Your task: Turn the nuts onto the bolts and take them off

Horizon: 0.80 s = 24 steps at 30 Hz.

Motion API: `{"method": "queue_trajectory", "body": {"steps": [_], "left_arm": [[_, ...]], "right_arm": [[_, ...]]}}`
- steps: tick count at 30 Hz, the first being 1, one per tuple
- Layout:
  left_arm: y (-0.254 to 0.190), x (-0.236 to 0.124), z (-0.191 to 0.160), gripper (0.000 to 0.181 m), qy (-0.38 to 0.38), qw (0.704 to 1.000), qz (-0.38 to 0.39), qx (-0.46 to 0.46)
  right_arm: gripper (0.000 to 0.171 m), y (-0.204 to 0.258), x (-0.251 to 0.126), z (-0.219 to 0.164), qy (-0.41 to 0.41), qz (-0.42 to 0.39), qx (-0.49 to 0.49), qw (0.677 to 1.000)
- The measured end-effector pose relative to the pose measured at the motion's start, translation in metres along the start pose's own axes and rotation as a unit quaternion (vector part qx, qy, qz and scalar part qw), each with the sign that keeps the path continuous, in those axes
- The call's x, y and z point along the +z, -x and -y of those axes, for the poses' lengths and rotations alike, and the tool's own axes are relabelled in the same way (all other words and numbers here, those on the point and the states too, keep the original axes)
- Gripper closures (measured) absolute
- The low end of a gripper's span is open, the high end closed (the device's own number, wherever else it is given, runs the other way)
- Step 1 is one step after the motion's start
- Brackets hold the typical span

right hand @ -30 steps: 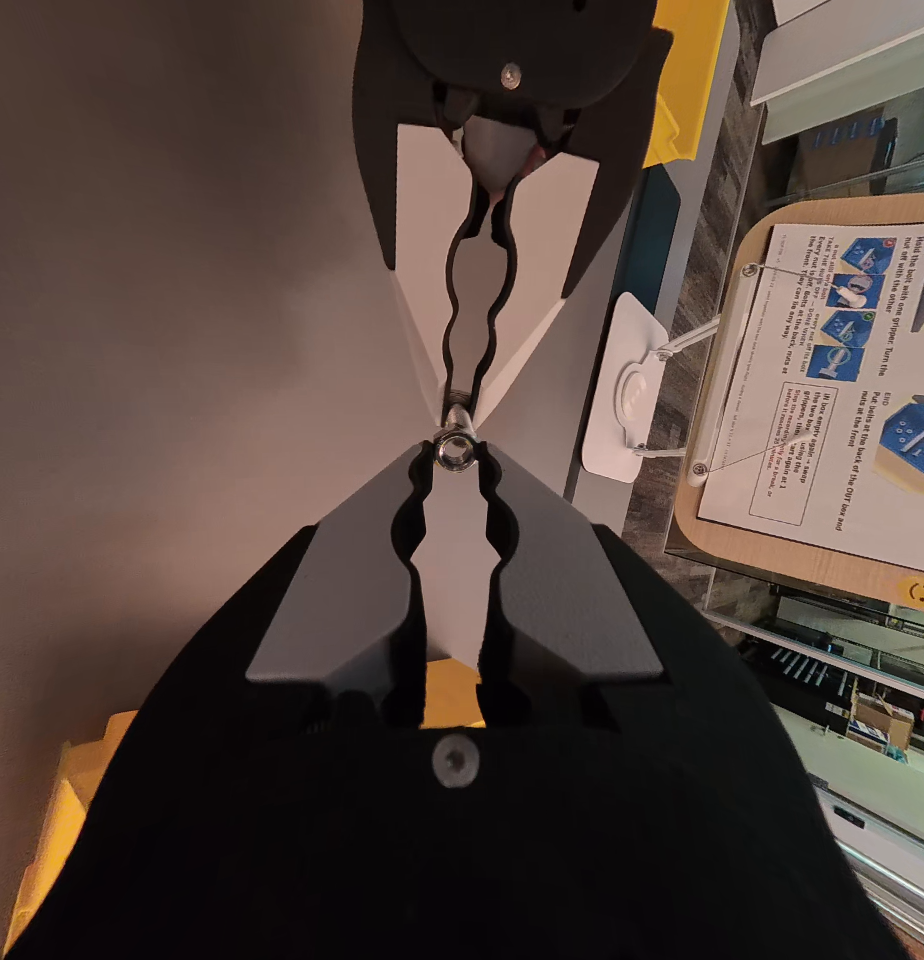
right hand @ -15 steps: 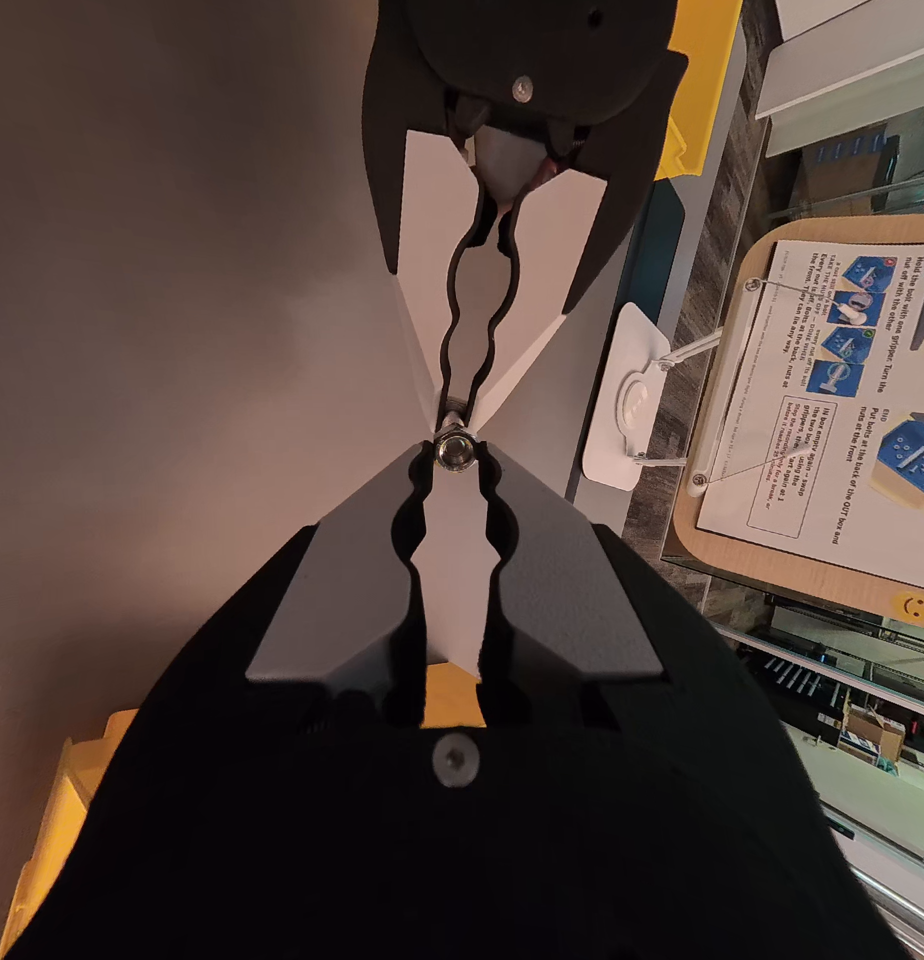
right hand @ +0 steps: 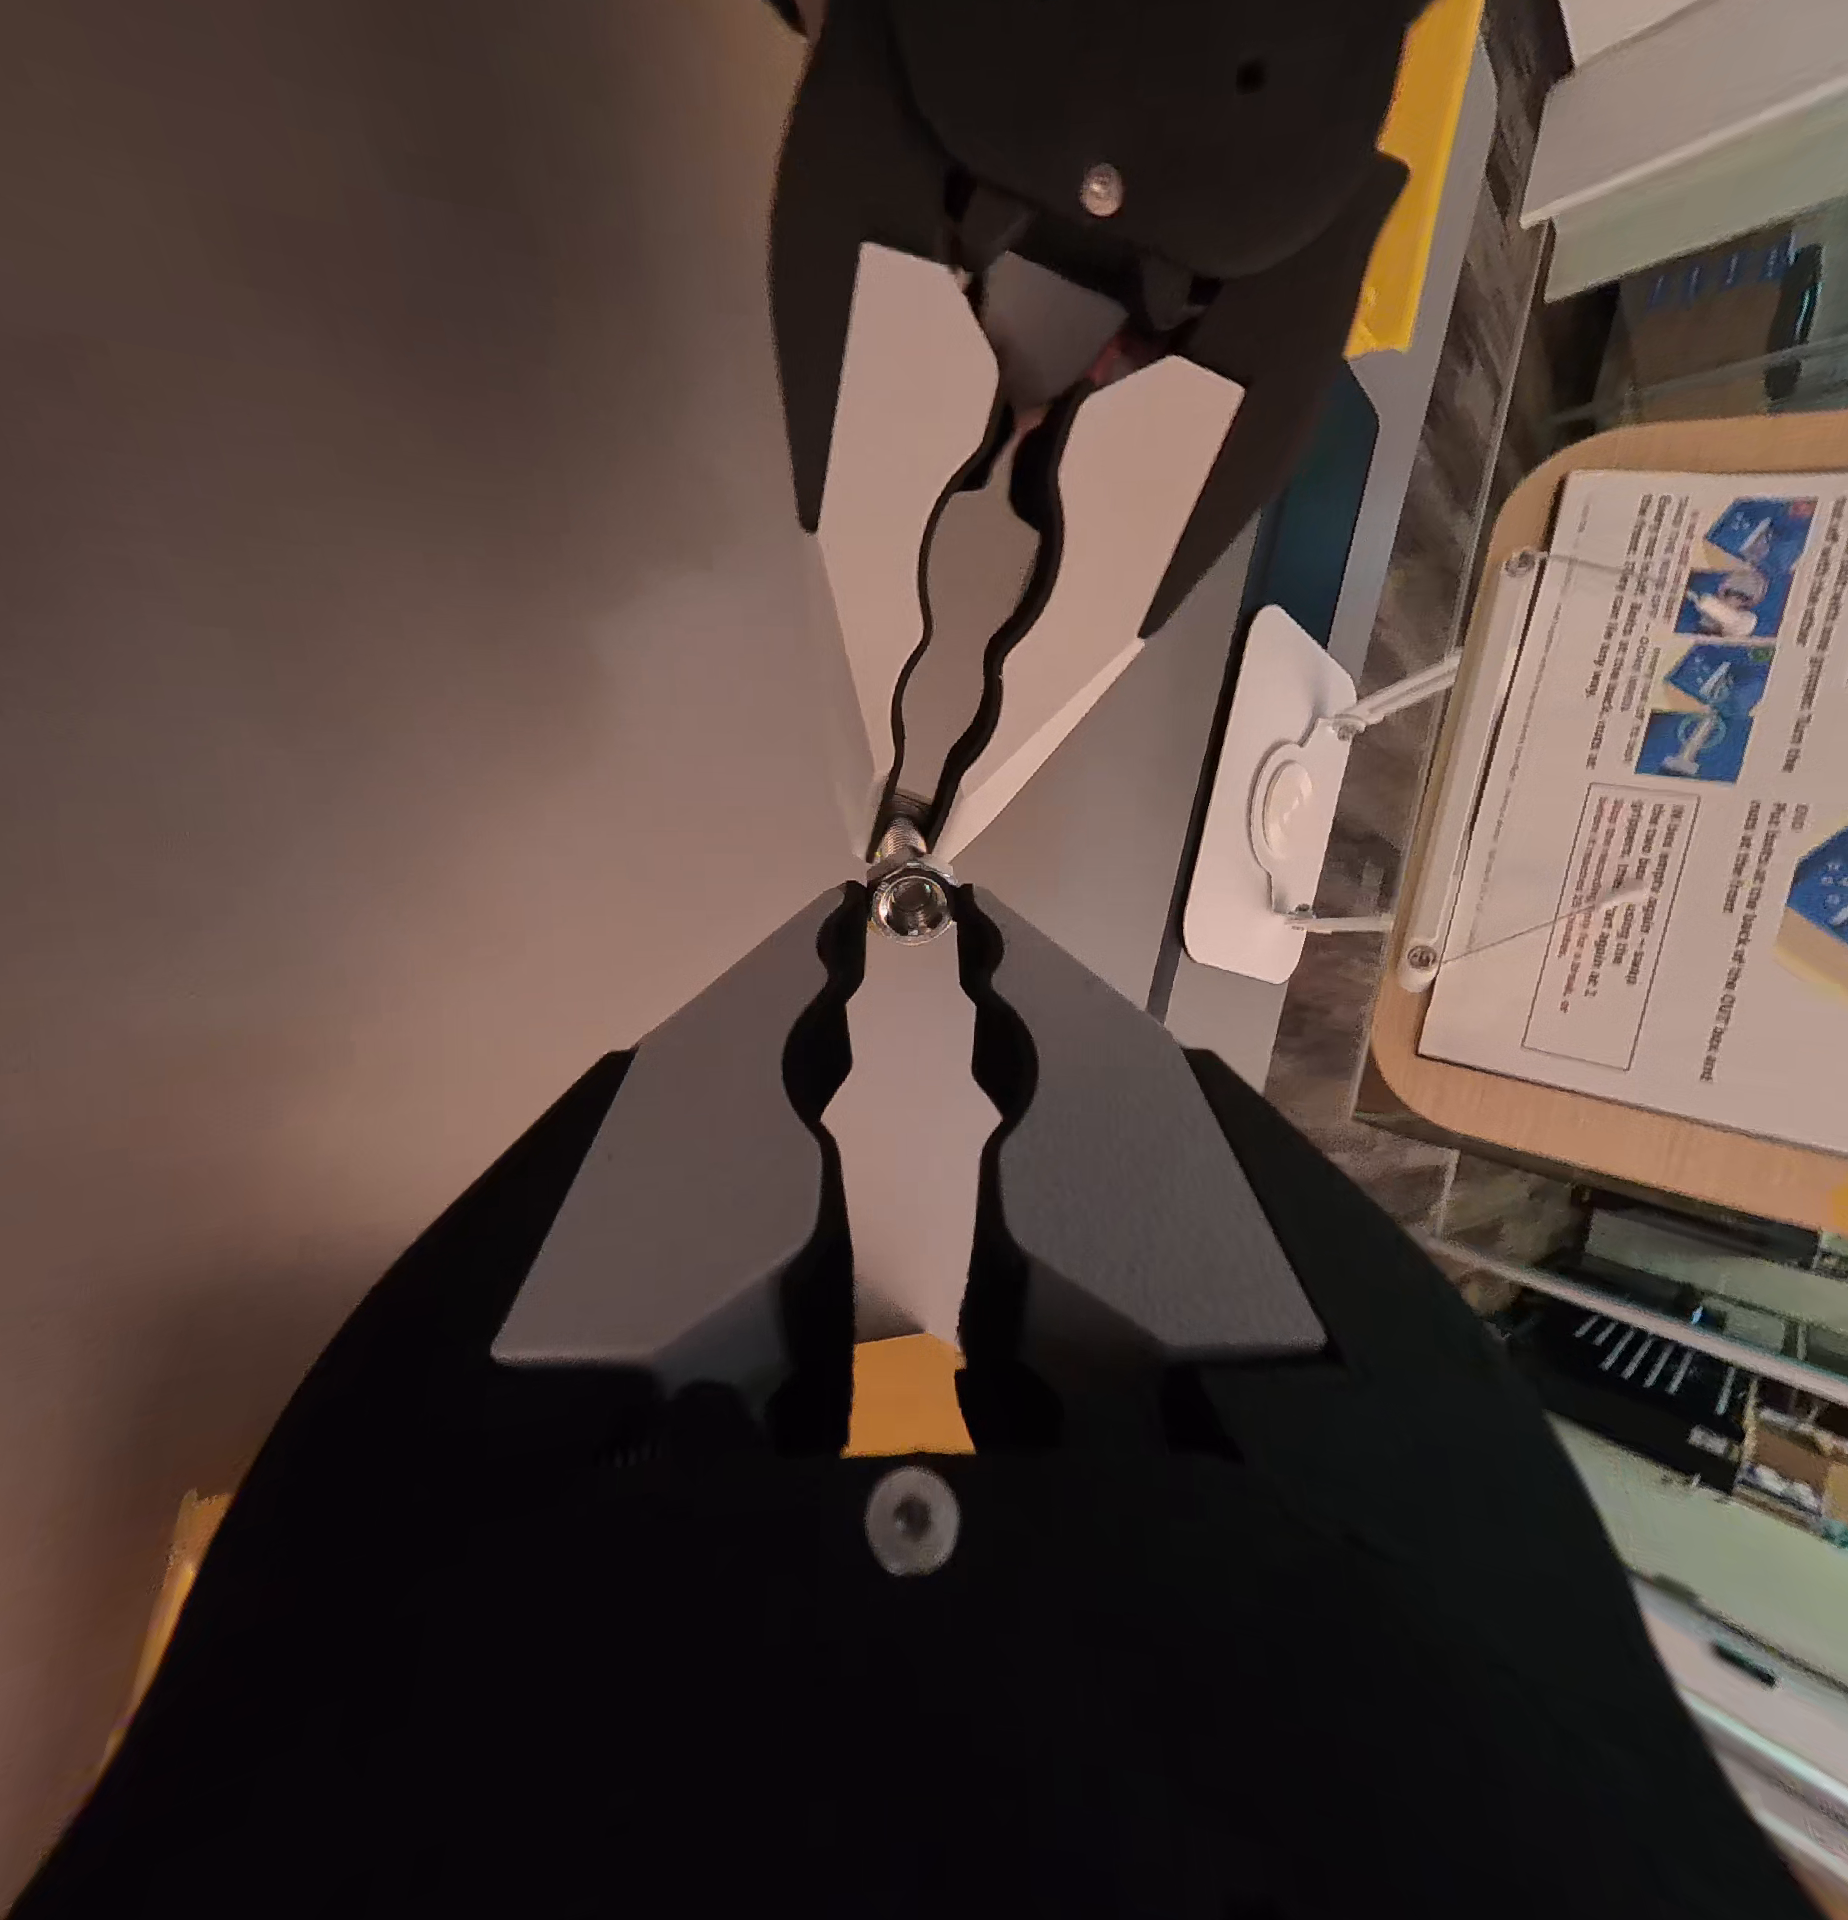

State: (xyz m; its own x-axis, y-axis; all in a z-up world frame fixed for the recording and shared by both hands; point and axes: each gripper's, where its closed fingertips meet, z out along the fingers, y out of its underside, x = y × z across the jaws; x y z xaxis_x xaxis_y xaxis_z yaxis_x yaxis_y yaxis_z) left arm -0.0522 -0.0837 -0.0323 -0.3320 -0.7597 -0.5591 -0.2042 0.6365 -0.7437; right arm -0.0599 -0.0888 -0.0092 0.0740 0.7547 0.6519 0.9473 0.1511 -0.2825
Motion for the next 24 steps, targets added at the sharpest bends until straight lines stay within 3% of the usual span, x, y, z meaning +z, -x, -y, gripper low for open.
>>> {"method": "queue_trajectory", "body": {"steps": [10, 16, 24], "left_arm": [[0.027, -0.001, -0.016, 0.174, 0.087, 0.992, 0.090, 0.020], [0.041, -0.007, -0.022, 0.174, 0.118, 0.983, 0.134, 0.036], [0.058, -0.015, -0.028, 0.174, 0.158, 0.969, 0.185, 0.038]], "right_arm": [[0.155, -0.024, 0.015, -0.011, 0.012, 0.004, 0.195, 0.981], [0.155, -0.038, 0.021, -0.012, -0.023, 0.027, 0.337, 0.941], [0.155, -0.055, 0.026, -0.012, -0.057, 0.051, 0.497, 0.864]]}}
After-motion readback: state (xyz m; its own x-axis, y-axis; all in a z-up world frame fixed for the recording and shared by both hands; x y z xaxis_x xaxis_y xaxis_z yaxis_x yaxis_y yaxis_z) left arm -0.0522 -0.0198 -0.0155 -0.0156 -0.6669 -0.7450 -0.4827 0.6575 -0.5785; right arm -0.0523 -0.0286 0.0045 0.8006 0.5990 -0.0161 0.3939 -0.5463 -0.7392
